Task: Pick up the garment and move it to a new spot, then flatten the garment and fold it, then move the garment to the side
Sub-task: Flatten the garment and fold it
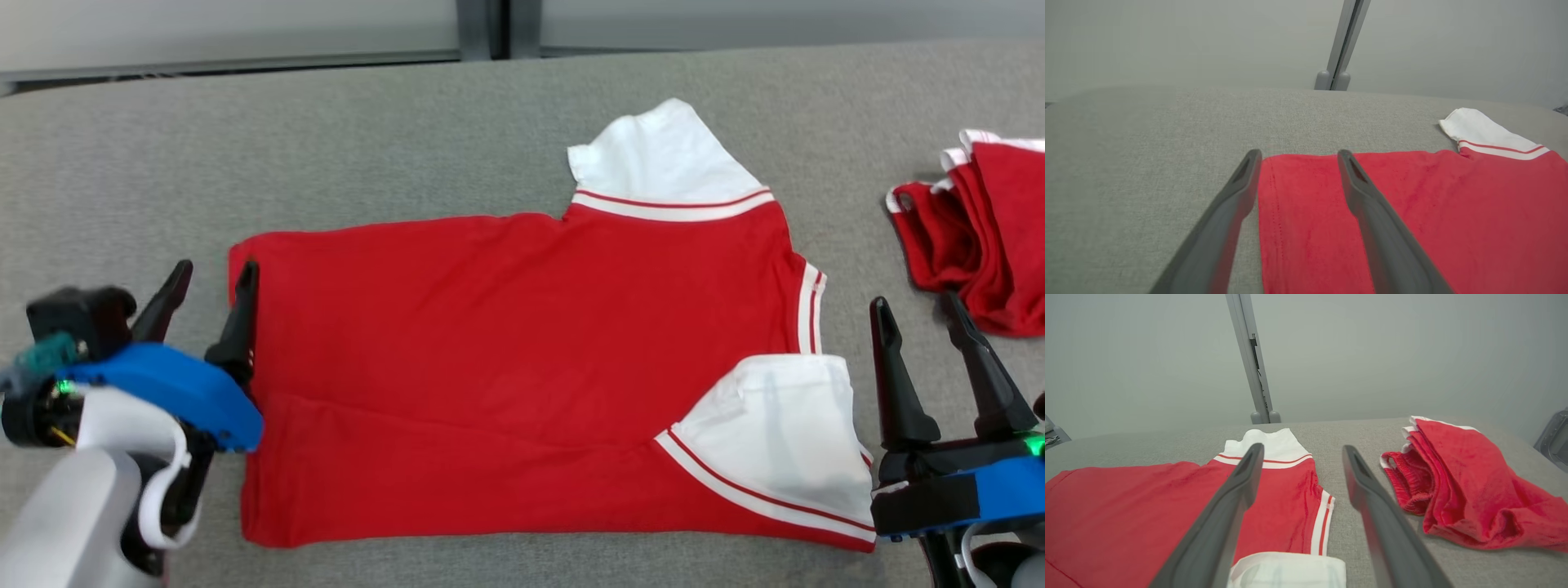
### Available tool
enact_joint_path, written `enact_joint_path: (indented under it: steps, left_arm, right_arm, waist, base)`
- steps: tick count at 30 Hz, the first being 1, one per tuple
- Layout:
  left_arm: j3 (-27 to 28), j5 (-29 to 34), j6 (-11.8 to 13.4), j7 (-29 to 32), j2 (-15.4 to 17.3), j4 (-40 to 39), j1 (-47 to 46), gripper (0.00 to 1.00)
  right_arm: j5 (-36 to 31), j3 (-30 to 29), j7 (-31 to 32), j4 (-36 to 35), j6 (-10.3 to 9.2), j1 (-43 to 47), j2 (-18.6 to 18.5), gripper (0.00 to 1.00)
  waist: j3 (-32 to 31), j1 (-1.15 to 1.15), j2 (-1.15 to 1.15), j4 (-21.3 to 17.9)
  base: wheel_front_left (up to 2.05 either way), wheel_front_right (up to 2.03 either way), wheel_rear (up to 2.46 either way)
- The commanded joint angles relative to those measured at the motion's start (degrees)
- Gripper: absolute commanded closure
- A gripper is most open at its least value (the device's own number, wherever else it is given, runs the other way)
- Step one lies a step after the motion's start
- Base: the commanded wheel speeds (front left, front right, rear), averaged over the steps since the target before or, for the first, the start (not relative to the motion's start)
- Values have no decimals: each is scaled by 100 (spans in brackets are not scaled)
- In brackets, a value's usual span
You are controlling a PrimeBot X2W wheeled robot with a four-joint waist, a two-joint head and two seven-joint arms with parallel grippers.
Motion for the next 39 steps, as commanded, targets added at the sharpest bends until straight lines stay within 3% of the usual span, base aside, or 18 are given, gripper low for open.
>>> enact_joint_path:
  steps: [1,11,20,21,22,23,30,39]
  left_arm:
    - [12,-96,-80,105,17,141,-204,0]
    - [147,-939,-847,1166,85,2057,-1469,0]
    - [62,-1377,-1316,1858,-2,3233,-2073,0]
    - [9,-1405,-1362,1966,-25,3318,-2091,23]
    - [-51,-1407,-1393,2063,-30,3398,-2104,72]
    - [-89,-1455,-1427,2133,-50,3441,-2115,100]
    - [-304,-1434,-1527,2156,-70,3450,-2295,100]
    - [-468,-1339,-1566,1910,-299,3115,-3035,100]
  right_arm:
    - [31,15,-56,20,1,-103,-2,0]
    - [149,148,-294,324,1,-299,23,0]
    - [181,210,-352,591,1,-553,27,0]
    - [192,212,-356,629,1,-604,24,0]
    - [218,222,-352,674,1,-667,7,0]
    - [237,228,-342,731,1,-754,-38,0]
    - [535,302,-232,1448,1,-1850,-570,0]
    - [1081,847,395,3235,1,-4049,-1146,0]
  waist:
    - [63,-1,-1,-36]
    - [570,-1,-1,-360]
    - [815,-1,-1,-443]
    - [828,-1,-1,-448]
    - [838,-1,-1,-453]
    - [847,-1,-1,-459]
    - [872,-1,-1,-328]
    - [1308,-1,-1,210]
  base:
    - [0,0,0]
    - [0,0,0]
    - [0,0,0]
    - [0,0,0]
    - [0,0,0]
    - [0,0,0]
    - [0,0,0]
    - [0,0,0]
